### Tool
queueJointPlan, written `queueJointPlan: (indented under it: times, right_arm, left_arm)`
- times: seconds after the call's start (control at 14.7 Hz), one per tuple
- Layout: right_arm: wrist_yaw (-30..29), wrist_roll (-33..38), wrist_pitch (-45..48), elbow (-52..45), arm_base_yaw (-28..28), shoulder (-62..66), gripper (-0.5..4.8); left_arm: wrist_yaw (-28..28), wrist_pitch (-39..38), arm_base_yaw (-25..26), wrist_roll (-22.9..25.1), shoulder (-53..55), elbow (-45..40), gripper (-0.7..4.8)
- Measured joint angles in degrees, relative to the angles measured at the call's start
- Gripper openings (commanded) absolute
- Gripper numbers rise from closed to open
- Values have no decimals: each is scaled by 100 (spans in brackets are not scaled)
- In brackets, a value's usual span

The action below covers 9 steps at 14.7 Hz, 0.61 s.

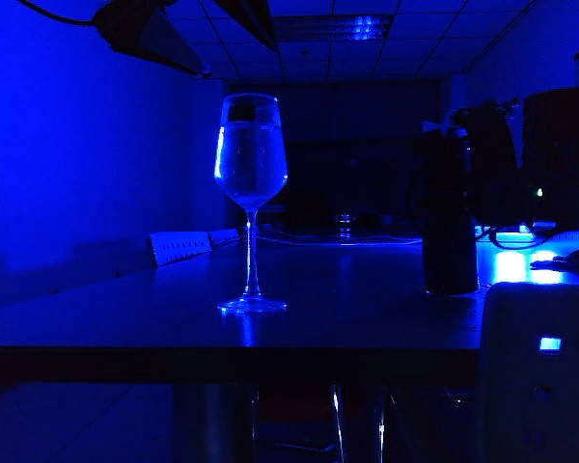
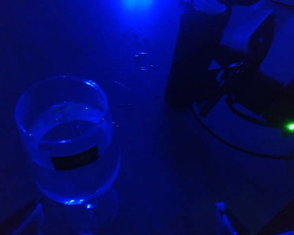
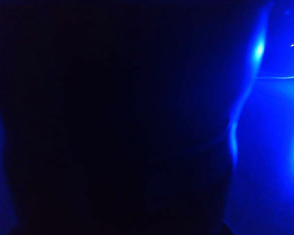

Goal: Pick up the black thermos cup, pour some water from it into the stemmed glass, and then put the thermos cup back on the table.

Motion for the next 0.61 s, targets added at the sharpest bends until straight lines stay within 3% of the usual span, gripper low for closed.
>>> queueJointPlan:
  times: [0.27, 0.34, 0.41, 0.48, 0.61]
  right_arm:
    - [4, 31, 13, 0, 0, 2, 142]
    - [4, 59, 13, 0, 0, 2, 259]
    - [4, 146, 13, 0, 0, 2, 435]
    - [4, 254, 11, -2, 0, 4, 479]
    - [0, 337, 31, -7, 4, 4, 479]
  left_arm:
    - [0, -2, 0, 0, 0, 0, 479]
    - [0, 0, 0, 0, 0, 0, 479]
    - [0, -2, 0, 0, 0, 0, 479]
    - [0, -2, -2, 0, 0, 0, 479]
    - [0, -2, -2, 0, 0, 0, 479]
